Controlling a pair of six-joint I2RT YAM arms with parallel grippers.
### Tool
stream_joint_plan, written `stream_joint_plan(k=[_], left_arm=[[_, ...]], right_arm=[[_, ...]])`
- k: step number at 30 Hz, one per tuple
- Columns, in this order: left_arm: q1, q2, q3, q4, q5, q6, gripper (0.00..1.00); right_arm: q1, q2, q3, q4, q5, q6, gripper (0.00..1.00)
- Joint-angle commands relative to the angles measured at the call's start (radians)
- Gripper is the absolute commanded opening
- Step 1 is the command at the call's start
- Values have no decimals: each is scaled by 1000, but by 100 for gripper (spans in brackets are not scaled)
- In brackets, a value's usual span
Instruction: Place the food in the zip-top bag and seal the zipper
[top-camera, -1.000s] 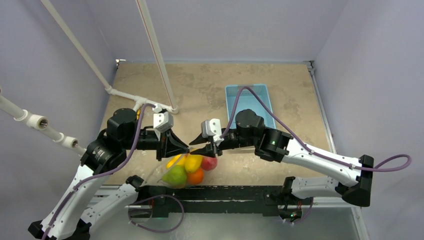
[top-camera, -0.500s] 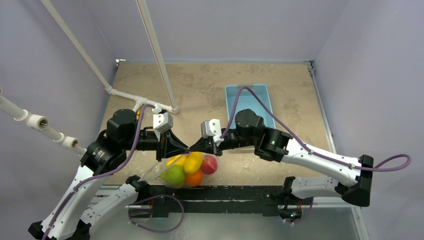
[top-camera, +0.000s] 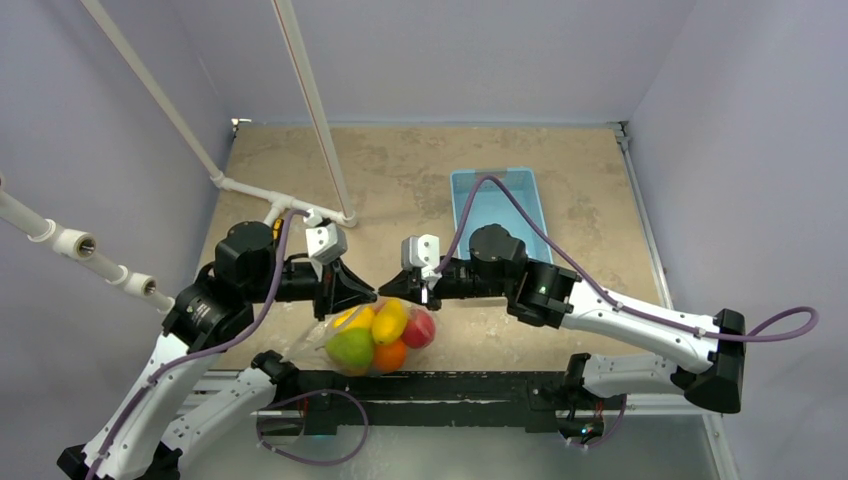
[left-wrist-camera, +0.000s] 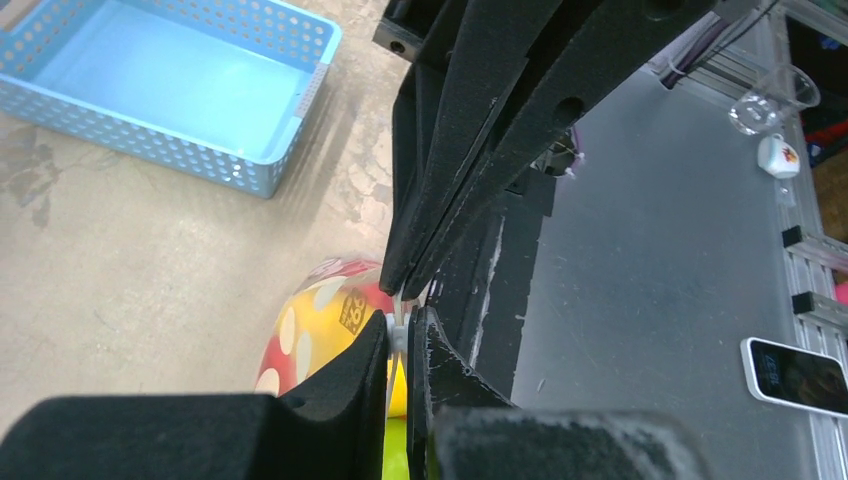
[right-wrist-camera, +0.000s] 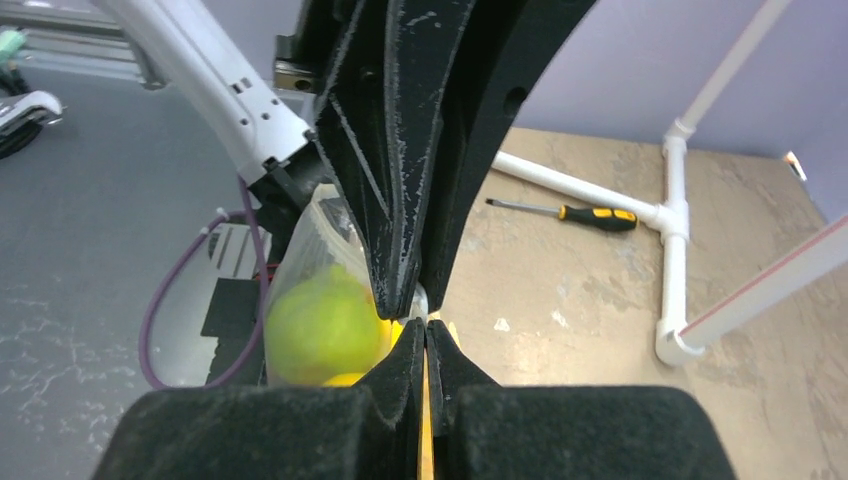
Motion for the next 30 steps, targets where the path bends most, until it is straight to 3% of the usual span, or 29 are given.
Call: stream_joint_plan(k=[1, 13, 17, 21, 24, 27, 30], left_arm=[[-3, -23, -2, -12, -66, -44, 0], [-3, -51, -17, -114, -200, -89, 0], [-4, -51, -25, -116, -197, -89, 0], [-3, -40, -28, -94, -190, -79, 0], [-2, -22, -25, -82, -168, -70, 0], [-4, -16, -23, -68, -158, -62, 0], [-2, -13, -23, -51, -149, -56, 0]], right_arm=[[-9, -11, -28, 31, 207, 47, 0], [-10, 9, -60, 71, 449, 85, 0], [-10, -6, -59, 74, 447, 81, 0], [-10, -54, -59, 84, 343, 40, 0], [-10, -79, -46, 52, 279, 3, 34], [-10, -94, -15, 6, 221, -33, 48], [-10, -102, 23, -41, 148, -65, 55]])
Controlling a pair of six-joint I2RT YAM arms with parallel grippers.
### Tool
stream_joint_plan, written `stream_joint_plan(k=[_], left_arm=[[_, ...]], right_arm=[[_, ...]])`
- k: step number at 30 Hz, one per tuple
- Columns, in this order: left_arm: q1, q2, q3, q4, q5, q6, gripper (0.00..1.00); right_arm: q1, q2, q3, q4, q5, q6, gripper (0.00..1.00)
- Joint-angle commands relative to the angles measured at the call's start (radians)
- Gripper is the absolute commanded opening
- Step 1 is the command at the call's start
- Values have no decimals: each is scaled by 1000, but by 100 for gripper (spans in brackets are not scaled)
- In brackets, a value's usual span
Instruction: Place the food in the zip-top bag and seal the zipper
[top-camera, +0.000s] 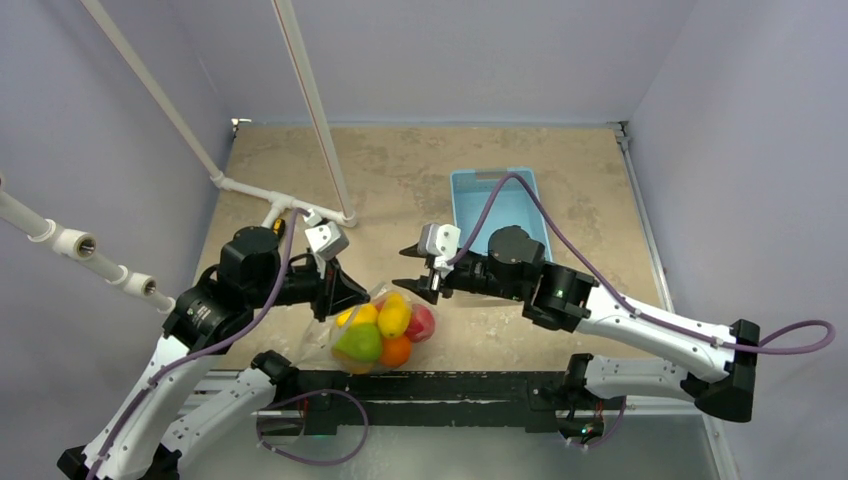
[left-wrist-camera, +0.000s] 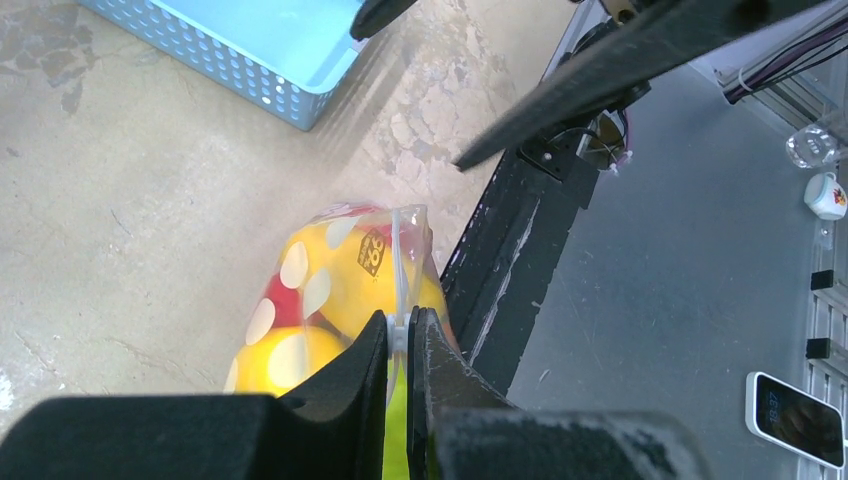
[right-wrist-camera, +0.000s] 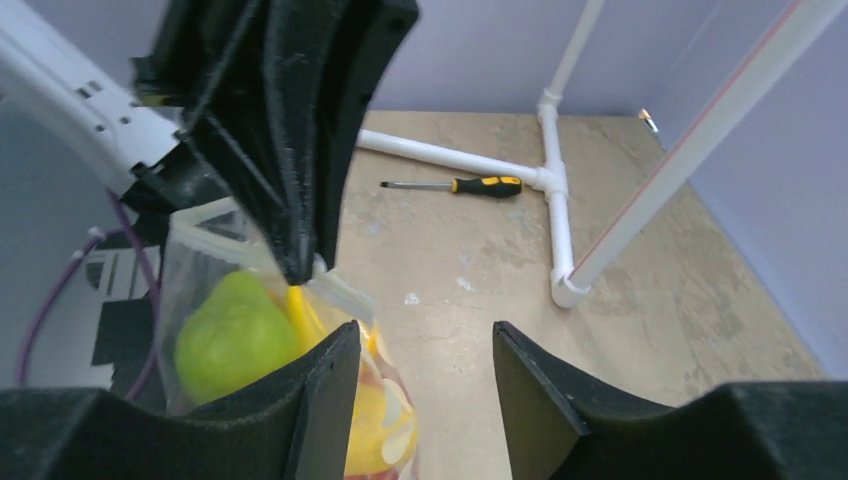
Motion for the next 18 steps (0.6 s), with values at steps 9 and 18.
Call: stream_joint_plan(k=[9, 18], left_arm=[[-3, 12, -6, 98, 79, 48, 0], [-3, 10, -3, 128, 101, 69, 0]], right_arm=[[-1, 72, 174, -182, -247, -132, 55], [-5, 138, 206, -223, -301, -150, 48]])
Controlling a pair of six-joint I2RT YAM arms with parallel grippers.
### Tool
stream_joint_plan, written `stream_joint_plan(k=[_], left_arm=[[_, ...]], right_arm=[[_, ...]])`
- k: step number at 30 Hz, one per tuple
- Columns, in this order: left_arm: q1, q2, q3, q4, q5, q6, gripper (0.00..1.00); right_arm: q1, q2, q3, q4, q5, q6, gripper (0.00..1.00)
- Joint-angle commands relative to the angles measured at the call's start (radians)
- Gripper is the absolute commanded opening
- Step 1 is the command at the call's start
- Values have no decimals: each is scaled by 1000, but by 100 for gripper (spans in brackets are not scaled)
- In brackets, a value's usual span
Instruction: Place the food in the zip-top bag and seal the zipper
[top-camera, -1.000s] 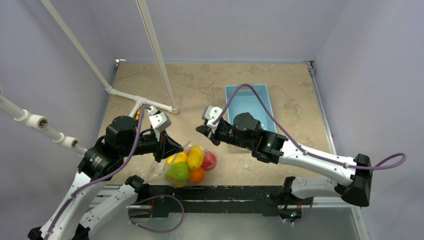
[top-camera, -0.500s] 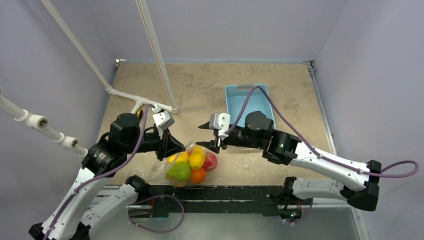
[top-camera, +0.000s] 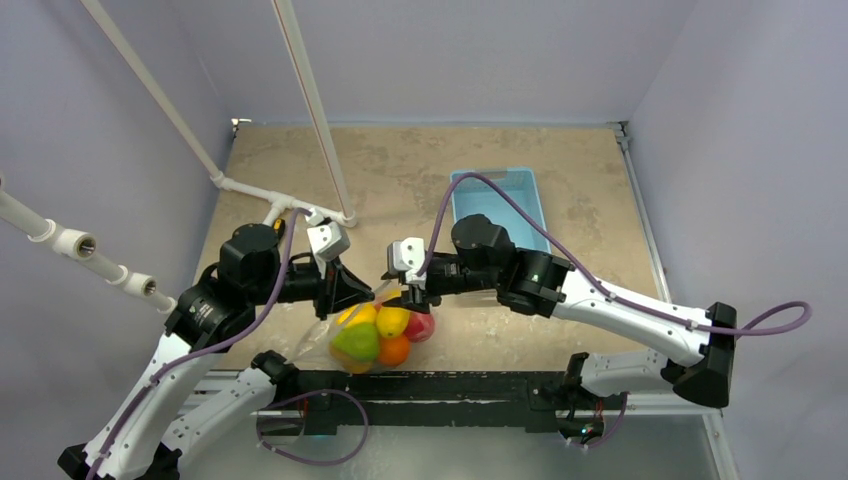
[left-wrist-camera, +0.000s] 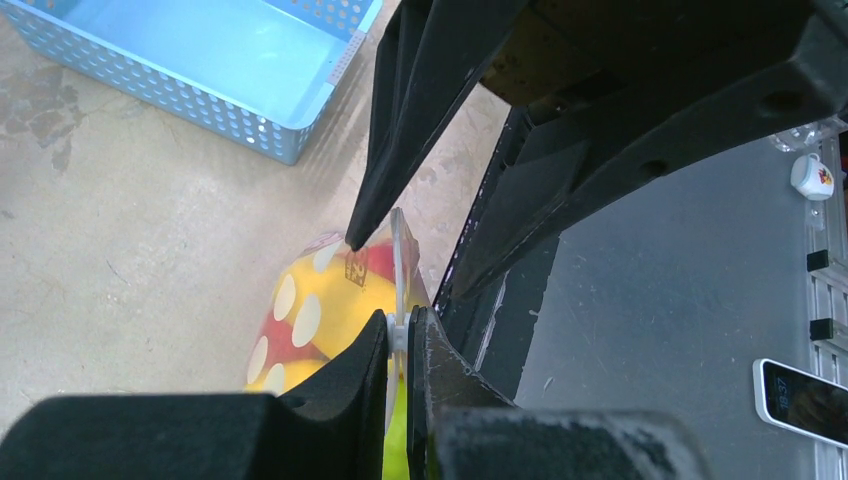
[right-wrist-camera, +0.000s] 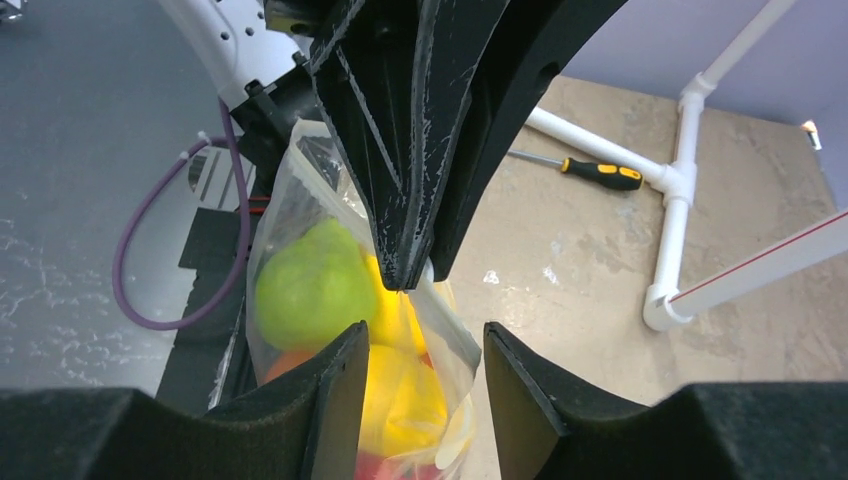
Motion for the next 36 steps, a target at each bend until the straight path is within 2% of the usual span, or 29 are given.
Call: stream_joint_plan(k=[1, 17, 20, 24, 28, 36], left_arm=[[-2, -2, -3, 65, 34, 26, 0], [-3, -10, -15, 82, 42, 24, 0], [-2, -10, -16, 82, 41, 25, 0], [-3, -10, -16, 82, 40, 23, 0], [-3, 0, -15, 82, 29, 14, 0], [-2, 19, -5, 67, -28, 8, 0]], right_arm=[[-4, 3, 52, -12, -48, -21, 48], [-7, 50, 71, 5, -58, -22, 22], [-8, 58, 72, 1, -56, -26, 0], [-12, 48, 69, 22, -12, -12, 0], [-30, 29, 47, 53, 141, 44, 0], [-137, -29, -47, 122, 281, 127, 0]])
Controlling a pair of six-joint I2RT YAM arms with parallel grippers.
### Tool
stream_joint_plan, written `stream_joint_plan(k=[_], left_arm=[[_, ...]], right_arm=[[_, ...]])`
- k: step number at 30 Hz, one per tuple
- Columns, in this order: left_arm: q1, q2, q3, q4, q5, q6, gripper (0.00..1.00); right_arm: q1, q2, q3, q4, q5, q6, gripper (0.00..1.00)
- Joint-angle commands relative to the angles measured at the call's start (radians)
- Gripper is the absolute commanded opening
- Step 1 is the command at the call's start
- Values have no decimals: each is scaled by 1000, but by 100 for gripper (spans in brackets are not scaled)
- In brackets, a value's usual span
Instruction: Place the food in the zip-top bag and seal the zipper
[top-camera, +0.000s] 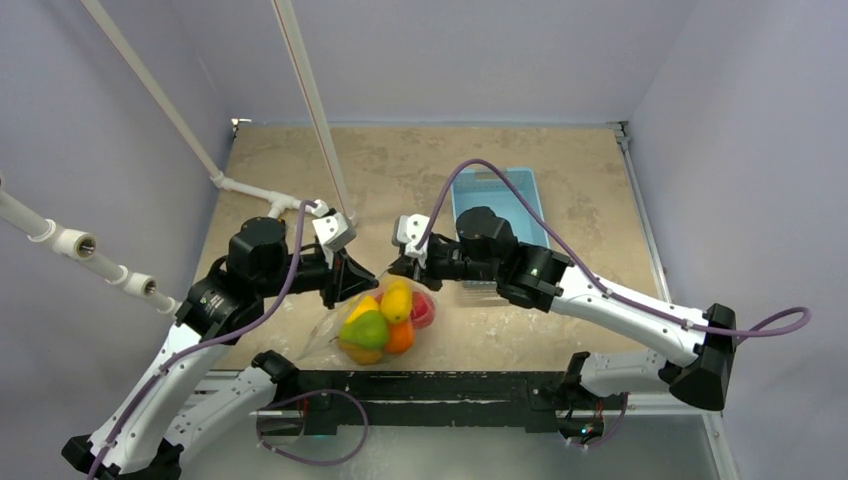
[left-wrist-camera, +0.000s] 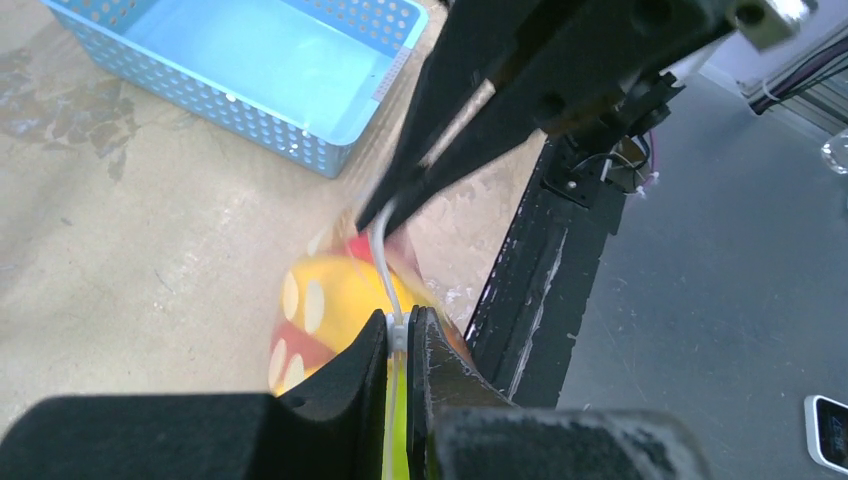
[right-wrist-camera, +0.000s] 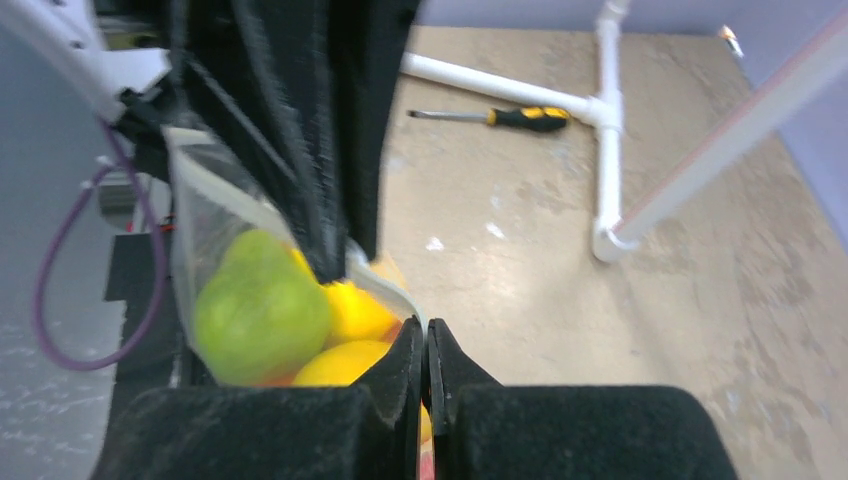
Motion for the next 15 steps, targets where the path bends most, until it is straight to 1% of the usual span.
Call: stream_joint_plan(k=[1, 8, 11, 15], left_arm=[[-4, -3, 15, -11, 1, -1, 0], [-4, 11, 29, -35, -32, -18, 0], [-3, 12, 48, -74, -47, -17, 0], [-4, -1, 78, -129, -107, -15, 0]], right_arm=[[-87, -61, -41, 101, 196, 58, 0], [-116, -63, -83, 191, 307, 135, 0], [-133, -59, -100, 239, 362, 170, 0], [-160, -48, -115, 291, 436, 220, 0]])
